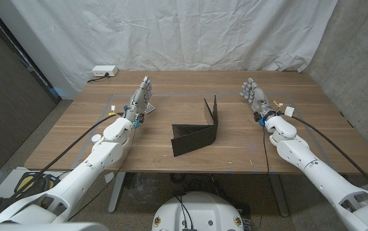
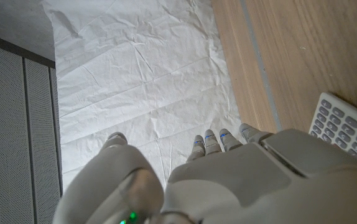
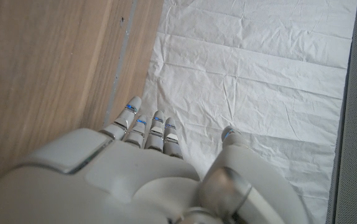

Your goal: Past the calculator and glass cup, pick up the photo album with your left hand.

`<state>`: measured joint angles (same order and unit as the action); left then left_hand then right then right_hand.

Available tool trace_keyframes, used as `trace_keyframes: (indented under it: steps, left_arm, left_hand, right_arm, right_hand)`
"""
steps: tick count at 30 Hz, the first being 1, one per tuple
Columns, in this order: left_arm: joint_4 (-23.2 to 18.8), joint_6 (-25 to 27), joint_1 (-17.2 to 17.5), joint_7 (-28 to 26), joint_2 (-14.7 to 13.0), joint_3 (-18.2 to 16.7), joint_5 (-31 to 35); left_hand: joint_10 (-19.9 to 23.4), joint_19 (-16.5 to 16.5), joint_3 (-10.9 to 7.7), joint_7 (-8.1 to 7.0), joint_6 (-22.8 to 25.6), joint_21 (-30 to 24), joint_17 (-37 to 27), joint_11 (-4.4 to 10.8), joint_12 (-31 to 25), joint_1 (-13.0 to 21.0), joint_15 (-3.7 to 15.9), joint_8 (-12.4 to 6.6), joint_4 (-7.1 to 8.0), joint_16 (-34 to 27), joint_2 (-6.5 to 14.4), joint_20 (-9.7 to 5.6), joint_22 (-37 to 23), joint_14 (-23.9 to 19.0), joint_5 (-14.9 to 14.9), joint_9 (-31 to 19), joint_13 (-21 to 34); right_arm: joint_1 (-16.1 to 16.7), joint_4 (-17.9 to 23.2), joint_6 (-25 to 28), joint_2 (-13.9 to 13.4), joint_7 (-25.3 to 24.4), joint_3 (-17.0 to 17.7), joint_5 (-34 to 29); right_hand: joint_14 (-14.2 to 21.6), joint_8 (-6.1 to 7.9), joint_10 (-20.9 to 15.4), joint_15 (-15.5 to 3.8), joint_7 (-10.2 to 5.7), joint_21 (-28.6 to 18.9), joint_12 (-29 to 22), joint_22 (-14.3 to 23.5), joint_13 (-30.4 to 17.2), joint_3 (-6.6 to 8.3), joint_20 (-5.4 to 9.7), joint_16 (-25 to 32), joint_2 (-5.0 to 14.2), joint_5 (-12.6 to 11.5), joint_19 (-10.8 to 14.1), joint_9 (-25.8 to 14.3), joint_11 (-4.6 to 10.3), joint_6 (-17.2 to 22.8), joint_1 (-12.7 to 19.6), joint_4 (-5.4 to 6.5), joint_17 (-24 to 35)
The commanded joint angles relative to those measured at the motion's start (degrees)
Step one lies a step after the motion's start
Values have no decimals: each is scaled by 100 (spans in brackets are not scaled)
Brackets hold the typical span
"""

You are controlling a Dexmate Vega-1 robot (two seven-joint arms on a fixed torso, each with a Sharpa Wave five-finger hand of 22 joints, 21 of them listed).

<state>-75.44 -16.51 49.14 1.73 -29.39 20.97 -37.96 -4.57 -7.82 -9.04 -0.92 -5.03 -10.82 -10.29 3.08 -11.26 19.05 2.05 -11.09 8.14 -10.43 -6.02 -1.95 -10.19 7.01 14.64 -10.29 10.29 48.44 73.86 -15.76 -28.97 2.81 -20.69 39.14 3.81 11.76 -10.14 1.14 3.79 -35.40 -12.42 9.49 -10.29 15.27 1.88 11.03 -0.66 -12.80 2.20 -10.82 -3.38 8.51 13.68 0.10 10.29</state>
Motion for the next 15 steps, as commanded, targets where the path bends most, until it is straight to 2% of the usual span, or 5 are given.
trace_keyframes:
  steps: [1,6,7,9,15]
  left_arm:
    - [-65,4,60,88,-25,-21,-72]
    - [-6,7,19,259,-49,-18,-133]
    - [22,101,-50,458,-142,4,-168]
    - [-55,127,-46,308,-174,1,-75]
    - [-146,109,-116,401,-277,-22,-39]
  left_hand:
    - [-28,-40,-54,19,-23,-33,-8,-27,-41,70,101,-28,-21,-35,28,-652,-15,46,38,-21,30]
    - [49,-20,-65,15,48,-45,-5,-34,-67,96,98,-50,-38,-58,72,-632,-14,-29,57,-21,30]
    - [64,-10,-67,22,71,-49,-4,-41,-72,103,98,-57,-42,-66,80,-630,-14,-53,61,-21,30]
    - [123,33,-76,23,161,-67,-2,-30,-89,130,82,-84,-59,-81,112,-607,-13,-119,76,-20,29]
    - [204,68,-99,41,235,-79,2,-44,-108,185,83,-99,-89,-96,168,-602,-11,-203,94,-19,28]
  right_arm:
    - [58,28,91,10,55,32,151]
    - [88,95,116,-8,1,27,130]
    - [96,114,127,-13,-11,26,127]
    - [121,156,126,-20,-35,29,122]
    - [193,276,135,-50,-131,37,90]
  right_hand:
    - [52,16,-49,7,11,-17,-17,18,-14,47,197,29,11,-17,43,-9,-10,46,65,-18,13]
    - [54,12,-53,14,10,9,-14,19,-14,50,190,24,18,-15,44,-8,-22,54,75,-28,13]
    - [53,11,-52,14,11,13,-13,19,-14,50,189,23,20,-15,44,-8,-20,55,75,-29,13]
    - [52,10,-53,16,11,23,-12,20,-14,51,185,22,22,-14,39,-8,-20,57,78,-33,13]
    - [50,4,-55,23,21,48,-9,21,-15,58,187,17,35,-14,41,-7,-31,58,96,-46,12]
